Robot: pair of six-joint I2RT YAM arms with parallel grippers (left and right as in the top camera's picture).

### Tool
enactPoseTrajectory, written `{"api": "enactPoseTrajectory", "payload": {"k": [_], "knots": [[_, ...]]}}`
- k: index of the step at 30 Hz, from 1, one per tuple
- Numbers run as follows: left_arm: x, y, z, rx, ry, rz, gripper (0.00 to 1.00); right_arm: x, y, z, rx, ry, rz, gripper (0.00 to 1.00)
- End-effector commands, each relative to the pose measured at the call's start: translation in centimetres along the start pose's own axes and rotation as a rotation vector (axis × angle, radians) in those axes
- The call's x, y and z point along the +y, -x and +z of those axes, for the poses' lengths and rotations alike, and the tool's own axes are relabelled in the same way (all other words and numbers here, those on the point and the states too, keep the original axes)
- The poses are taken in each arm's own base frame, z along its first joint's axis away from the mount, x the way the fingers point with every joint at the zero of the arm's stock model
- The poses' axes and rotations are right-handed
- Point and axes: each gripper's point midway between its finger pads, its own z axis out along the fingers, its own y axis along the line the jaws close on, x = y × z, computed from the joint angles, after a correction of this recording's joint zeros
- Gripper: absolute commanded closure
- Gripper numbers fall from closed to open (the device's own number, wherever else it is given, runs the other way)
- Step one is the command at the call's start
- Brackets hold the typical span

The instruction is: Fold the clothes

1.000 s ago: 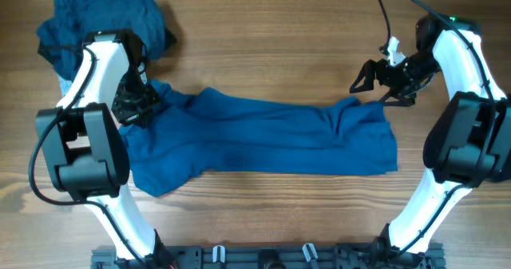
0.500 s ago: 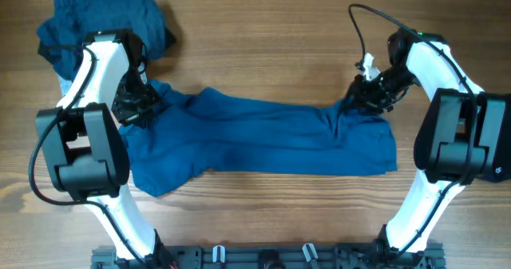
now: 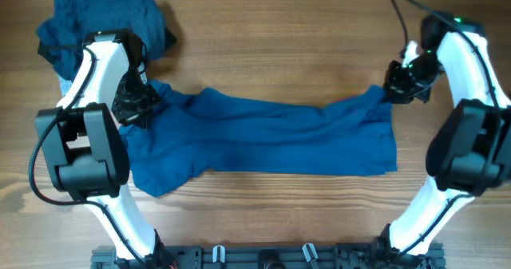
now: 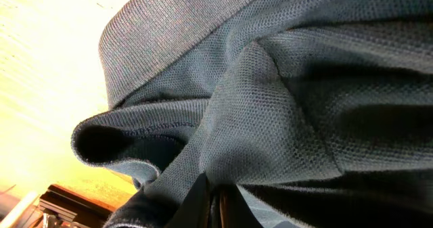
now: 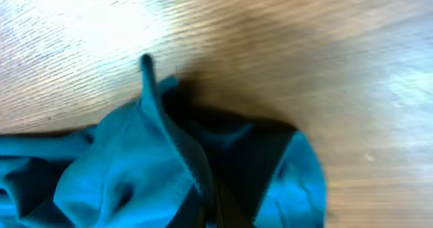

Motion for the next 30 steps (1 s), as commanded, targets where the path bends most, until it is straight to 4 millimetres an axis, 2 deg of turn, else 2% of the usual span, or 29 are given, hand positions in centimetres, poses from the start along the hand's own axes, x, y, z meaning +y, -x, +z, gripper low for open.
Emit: {"api": "enactPoseTrajectory", "payload": {"k": [1, 6, 13, 19, 23, 26, 27, 29, 30], "knots": [[0.7, 0.2, 0.6, 0.005, 0.031, -0.025, 0.94, -1.3, 0.2, -4.2, -0.116, -0.029, 0.046, 0.96], [0.7, 0.2, 0.6, 0.006, 0.032, -0.024, 0.94, -2.3, -1.4, -6.2, -0.120, -0.028, 0.108, 0.96], [0.6, 0.3, 0.6, 0.003, 0.030, -0.024, 0.92, -3.6, -4.7, -6.1, 0.001, -0.104, 0.124, 0.96], [0.6, 0.3, 0.6, 0.002, 0.030, -0.025, 0.91, -4.4, -5.5, -6.2, 0.027, -0.149, 0.162, 0.94], [0.6, 0.3, 0.6, 0.002, 0.029, -0.025, 0.92, -4.0, -4.6, -5.9, -0.006, -0.127, 0.154, 0.62], [0.6, 0.4, 0.6, -0.002, 0.028, -0.025, 0.92, -1.5, -3.2, -4.9, -0.044, 0.012, 0.064, 0.51], [0.5, 0.5, 0.6, -0.005, 0.025, -0.025, 0.92, 0.0, -2.9, -4.2, -0.047, 0.090, 0.011, 0.41], [0.5, 0.5, 0.6, -0.004, 0.025, -0.025, 0.92, 0.8, -2.7, -3.2, -0.054, 0.109, -0.007, 0.29], [0.5, 0.4, 0.6, -0.003, 0.023, -0.024, 0.91, 1.0, -2.6, -2.5, -0.055, 0.109, -0.008, 0.27]]}}
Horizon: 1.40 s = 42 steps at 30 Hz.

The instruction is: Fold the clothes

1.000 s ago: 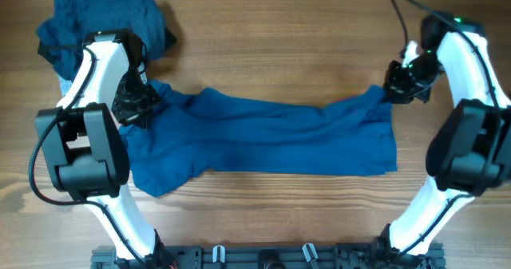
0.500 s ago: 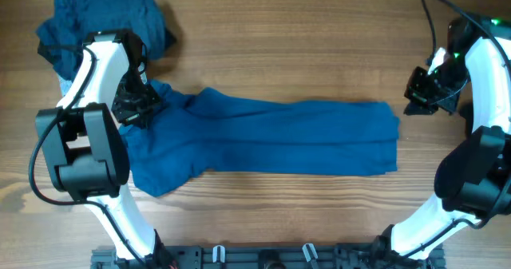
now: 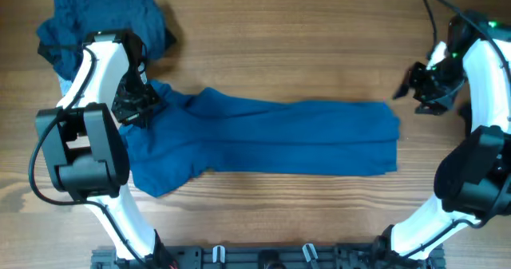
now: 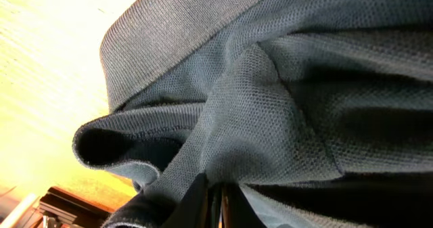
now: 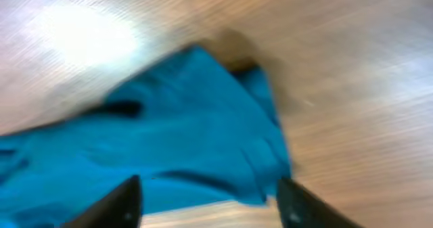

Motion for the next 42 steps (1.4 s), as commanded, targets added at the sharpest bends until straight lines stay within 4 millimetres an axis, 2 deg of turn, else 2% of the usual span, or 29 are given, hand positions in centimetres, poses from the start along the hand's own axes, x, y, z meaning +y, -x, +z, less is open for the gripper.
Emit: {"api": "enactPoseTrajectory", "payload": {"k": [1, 3, 7, 11, 17, 18, 21, 26, 31, 35, 38, 42], "knots": [[0.5, 0.2, 0.6, 0.009, 0.019, -0.024, 0.91, 2.8, -1.2, 2.0, 0.029, 0.105, -0.057, 0.25], [0.3, 0.1, 0.6, 0.012, 0.013, -0.024, 0.91, 3.4, -0.9, 3.5, 0.013, 0.108, -0.015, 0.26], [0.3, 0.1, 0.6, 0.013, 0.012, -0.024, 0.91, 4.2, 0.0, 5.3, -0.030, 0.108, 0.071, 0.38], [0.1, 0.0, 0.6, 0.020, -0.001, -0.024, 0.91, 5.2, 1.5, 7.0, -0.057, 0.119, 0.129, 0.39], [0.1, 0.0, 0.6, 0.020, -0.001, -0.024, 0.91, 4.4, 1.4, 9.7, -0.005, 0.065, 0.215, 0.45], [0.1, 0.0, 0.6, 0.020, 0.000, -0.024, 0.91, 3.9, 1.3, 10.1, 0.004, 0.038, 0.237, 0.50], [0.1, 0.0, 0.6, 0.019, -0.001, -0.024, 0.91, 3.5, 1.2, 10.3, 0.004, 0.016, 0.244, 0.60], [0.1, 0.0, 0.6, 0.019, -0.001, -0.024, 0.90, 3.3, 1.0, 10.3, 0.012, 0.010, 0.261, 0.64], [0.1, 0.0, 0.6, 0.020, -0.001, -0.024, 0.90, 3.4, 1.1, 10.3, 0.011, 0.010, 0.279, 0.94], [0.1, 0.0, 0.6, 0.020, 0.000, -0.024, 0.91, 3.6, 1.5, 9.5, 0.003, 0.014, 0.277, 0.96], [0.1, 0.0, 0.6, 0.020, 0.000, -0.024, 0.95, 4.0, 1.9, 8.1, -0.007, 0.019, 0.274, 0.96], [0.1, 0.0, 0.6, 0.020, -0.001, -0.024, 0.95, 4.5, 1.8, 6.5, -0.021, 0.034, 0.266, 0.96]]}}
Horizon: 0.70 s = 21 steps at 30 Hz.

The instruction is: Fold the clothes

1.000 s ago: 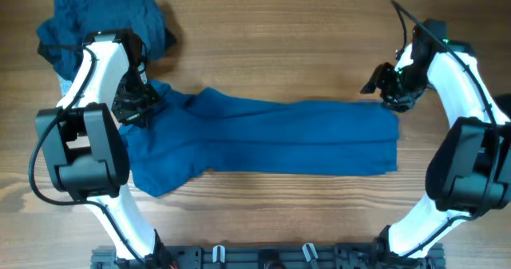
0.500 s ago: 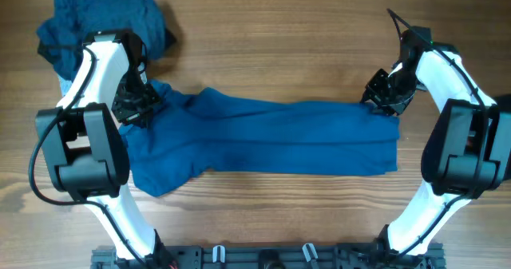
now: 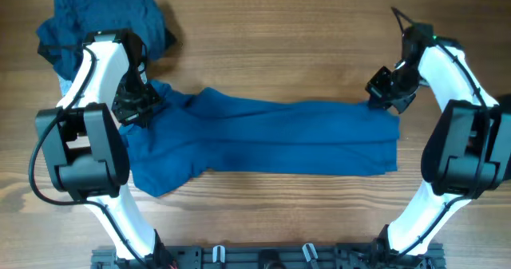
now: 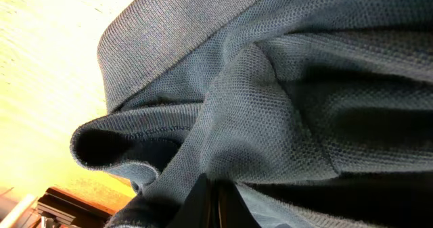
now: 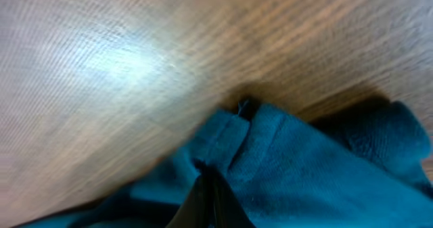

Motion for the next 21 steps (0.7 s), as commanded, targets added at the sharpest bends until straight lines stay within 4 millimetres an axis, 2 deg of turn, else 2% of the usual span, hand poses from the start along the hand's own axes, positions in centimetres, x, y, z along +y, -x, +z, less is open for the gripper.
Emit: {"api": "enactPoseTrajectory", "payload": {"k": [1, 6, 11, 13, 21], "knots": [[0.2, 0.0, 0.6, 0.017, 0.004, -0.024, 0.95, 0.7, 0.1, -1.8, -0.027, 0.018, -0.016, 0.96], [0.2, 0.0, 0.6, 0.017, 0.004, -0.024, 0.94, -0.2, -1.3, -1.8, 0.029, -0.020, -0.025, 0.96], [0.2, -0.1, 0.6, 0.023, 0.005, -0.023, 0.94, -1.6, -1.4, -1.9, 0.018, -0.092, 0.027, 0.96], [0.3, -0.3, 0.6, 0.032, 0.010, -0.023, 0.95, -3.3, -1.1, -2.6, -0.028, -0.184, 0.092, 0.96], [0.4, -0.4, -0.1, 0.017, 0.002, -0.023, 0.96, -4.8, -1.3, -6.4, -0.135, -0.247, 0.078, 0.96]]}}
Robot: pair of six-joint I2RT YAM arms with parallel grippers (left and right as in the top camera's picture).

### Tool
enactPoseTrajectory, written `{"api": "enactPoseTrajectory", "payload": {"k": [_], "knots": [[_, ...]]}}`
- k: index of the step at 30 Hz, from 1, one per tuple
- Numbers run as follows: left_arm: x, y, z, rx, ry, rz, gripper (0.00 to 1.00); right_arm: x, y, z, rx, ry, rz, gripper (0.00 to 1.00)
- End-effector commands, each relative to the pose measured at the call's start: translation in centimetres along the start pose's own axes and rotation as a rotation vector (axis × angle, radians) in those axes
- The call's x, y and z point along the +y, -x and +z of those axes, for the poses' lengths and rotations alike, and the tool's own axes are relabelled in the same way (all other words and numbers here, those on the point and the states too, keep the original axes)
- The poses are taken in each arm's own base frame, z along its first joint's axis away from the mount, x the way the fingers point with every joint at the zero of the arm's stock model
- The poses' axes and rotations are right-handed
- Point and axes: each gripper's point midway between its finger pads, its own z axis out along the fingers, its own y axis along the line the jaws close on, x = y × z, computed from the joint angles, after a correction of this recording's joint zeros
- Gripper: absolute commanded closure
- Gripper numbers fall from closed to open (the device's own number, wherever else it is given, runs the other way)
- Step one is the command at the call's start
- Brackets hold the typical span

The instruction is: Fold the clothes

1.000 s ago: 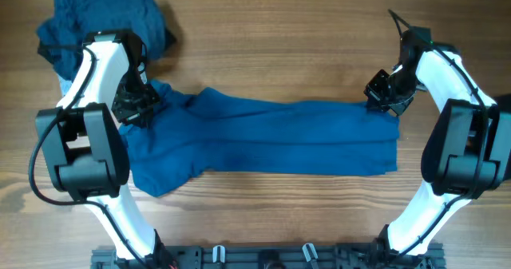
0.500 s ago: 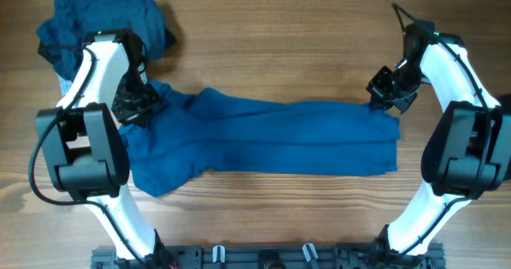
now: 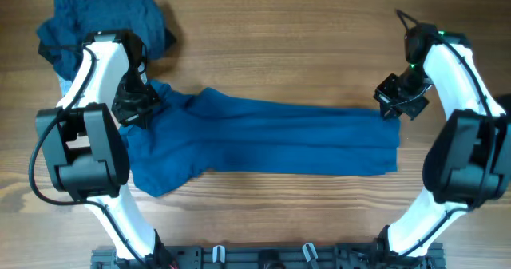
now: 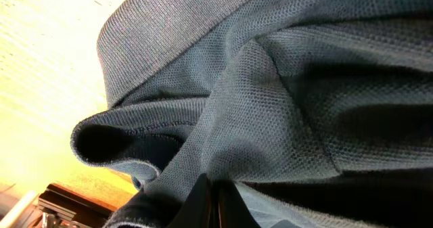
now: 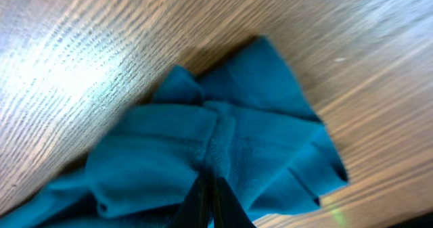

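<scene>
A blue shirt lies stretched across the middle of the wooden table, folded lengthwise into a long band. My left gripper is shut on the shirt's left end; in the left wrist view bunched knit cloth fills the frame above the closed fingertips. My right gripper is shut on the top right corner of the shirt, which wrinkles around the pinched fingertips.
A crumpled pile of dark blue clothes sits at the back left corner, just behind my left arm. Bare wooden table stretches behind the shirt and in front of it. The arm bases stand at the near edge.
My right gripper, still shut on the shirt's top right corner, has shifted slightly right, and the cloth at that corner looks more gathered. The left gripper and its hold are unchanged.
At first both grippers held the shirt's ends, the right corner pulled up toward the back. Then the right gripper was open, off to the right, and the shirt lay flat. Later it was shut on the top right corner again, and it still holds it.
</scene>
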Motion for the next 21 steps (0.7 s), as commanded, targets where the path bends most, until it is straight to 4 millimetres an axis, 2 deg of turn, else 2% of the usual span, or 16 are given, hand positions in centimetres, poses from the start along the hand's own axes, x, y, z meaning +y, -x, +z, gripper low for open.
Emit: {"api": "enactPoseTrajectory", "payload": {"k": [1, 4, 8, 12, 16, 19, 21], "knots": [[0.4, -0.1, -0.3, -0.003, -0.005, -0.025, 0.96, -1.7, 0.8, -3.4, -0.138, -0.045, 0.020, 0.96], [0.6, -0.4, -1.3, -0.026, -0.018, -0.027, 0.96, -2.5, -0.1, -4.1, -0.131, -0.067, 0.019, 0.96], [1.2, -1.4, -2.0, -0.009, -0.008, -0.026, 0.96, -3.2, -0.9, -4.1, -0.096, -0.094, 0.018, 0.96], [1.5, -2.0, -2.0, 0.018, 0.006, -0.023, 0.96, -3.1, -0.8, -4.1, -0.101, -0.093, -0.011, 0.95], [1.7, -2.4, -2.0, 0.033, 0.014, -0.022, 0.96, -2.1, -1.2, -3.2, -0.069, -0.042, -0.126, 0.56], [2.2, -3.3, -2.0, 0.069, 0.035, -0.019, 0.96, -2.0, -1.6, -2.1, -0.044, -0.029, -0.139, 0.42], [2.4, -3.9, -2.1, 0.090, 0.048, -0.014, 0.96, -1.9, -1.5, -1.5, -0.048, -0.026, -0.138, 0.40]]}}
